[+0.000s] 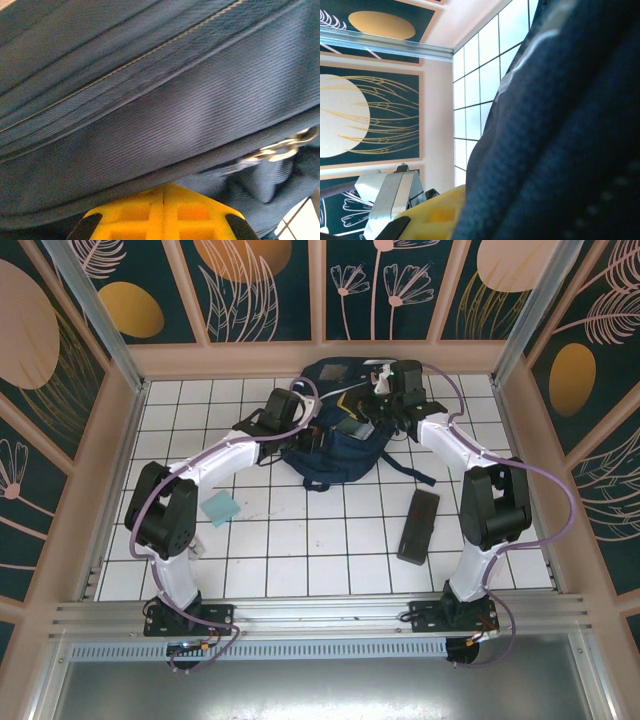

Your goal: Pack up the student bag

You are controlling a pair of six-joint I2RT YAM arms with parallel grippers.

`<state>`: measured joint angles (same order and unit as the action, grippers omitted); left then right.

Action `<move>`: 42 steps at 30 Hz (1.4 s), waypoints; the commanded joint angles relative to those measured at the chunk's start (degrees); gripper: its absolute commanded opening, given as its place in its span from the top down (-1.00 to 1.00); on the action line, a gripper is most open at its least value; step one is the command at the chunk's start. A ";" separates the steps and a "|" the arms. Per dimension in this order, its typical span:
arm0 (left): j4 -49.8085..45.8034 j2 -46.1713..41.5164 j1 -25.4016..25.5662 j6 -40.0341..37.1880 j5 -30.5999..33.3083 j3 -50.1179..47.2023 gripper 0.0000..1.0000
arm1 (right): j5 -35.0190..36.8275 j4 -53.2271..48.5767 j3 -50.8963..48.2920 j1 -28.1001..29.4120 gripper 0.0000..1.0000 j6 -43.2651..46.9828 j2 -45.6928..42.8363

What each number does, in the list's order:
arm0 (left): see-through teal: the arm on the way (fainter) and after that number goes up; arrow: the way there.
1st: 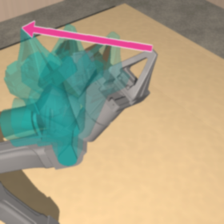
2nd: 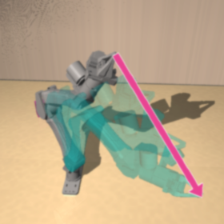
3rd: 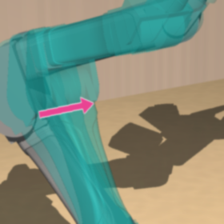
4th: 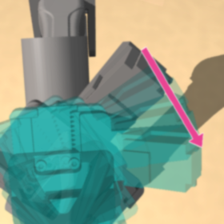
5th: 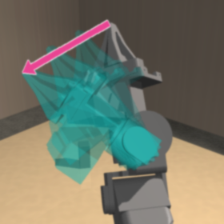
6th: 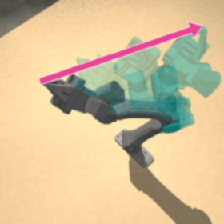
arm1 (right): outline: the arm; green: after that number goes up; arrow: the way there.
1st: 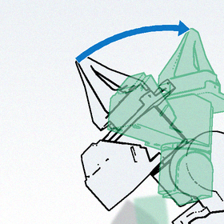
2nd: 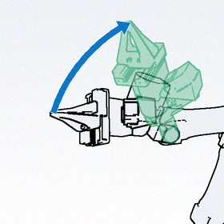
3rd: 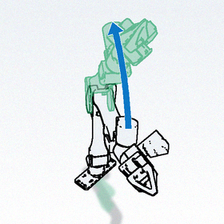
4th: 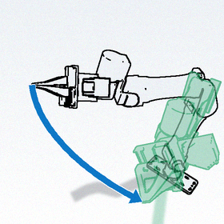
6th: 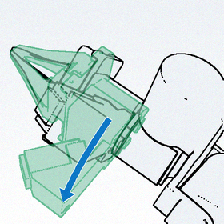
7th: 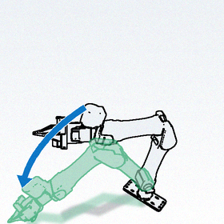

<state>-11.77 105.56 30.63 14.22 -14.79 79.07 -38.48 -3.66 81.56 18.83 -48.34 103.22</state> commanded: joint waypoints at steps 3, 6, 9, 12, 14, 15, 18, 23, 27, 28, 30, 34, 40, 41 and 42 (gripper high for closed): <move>8.54 -2.72 -1.10 1.70 -8.99 -4.26 0.41 | -2.00 10.42 0.87 -1.12 1.00 1.42 -5.29; 16.33 -2.99 -1.05 3.69 -13.97 -7.13 0.14 | -2.73 10.35 1.06 -1.08 1.00 1.40 -5.11; 19.79 -2.38 -1.02 4.46 -16.69 -7.44 0.05 | -2.74 10.17 0.99 -1.11 1.00 1.73 -5.22; 21.95 -1.14 -1.04 5.63 -18.59 -7.01 0.03 | -3.21 10.55 0.89 -1.08 1.00 1.48 -5.05; 22.89 -0.54 -1.04 6.29 -19.55 -6.35 0.03 | -3.44 11.10 0.54 -1.08 1.00 1.18 -5.05; 23.60 -0.31 -1.01 6.66 -19.82 -6.29 0.03 | -3.49 11.37 0.31 -1.06 1.00 1.07 -5.07; 25.18 0.60 -1.02 7.54 -20.30 -5.41 0.01 | -3.95 12.20 -0.23 -0.97 1.00 0.55 -5.01; 25.39 3.73 -1.02 7.39 -19.04 -2.79 0.02 | -5.53 13.71 -0.17 -0.61 1.00 -0.63 -4.79; 26.33 5.39 -1.01 7.46 -18.35 -1.48 0.01 | -7.19 15.04 -0.35 -0.32 1.00 -1.76 -5.01; 26.56 5.60 -1.02 7.36 -17.95 -1.14 0.01 | -7.37 15.17 -0.43 -0.27 1.00 -1.87 -5.12; 26.45 5.80 -1.01 6.90 -16.85 -0.36 0.00 | -7.74 15.30 -0.44 -0.11 1.00 -1.94 -5.24; 25.03 4.99 -1.08 4.84 -12.72 0.74 -0.01 | -7.84 15.16 -0.85 -0.12 1.00 -1.94 -5.63; 27.59 6.71 -1.10 5.99 -11.81 2.65 0.48 | -8.19 16.52 -1.18 -0.07 1.00 -2.86 -5.65; 27.61 7.25 -1.02 6.45 -12.34 3.28 0.60 | -8.19 16.41 -1.20 -0.13 1.00 -2.88 -5.67; 27.52 7.55 -1.02 6.81 -13.09 3.67 0.72 | -8.19 16.25 -1.30 -0.13 1.00 -2.78 -5.76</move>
<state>8.80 111.35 30.00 21.93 -29.45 78.85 -41.47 4.19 79.70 17.89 -51.64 103.22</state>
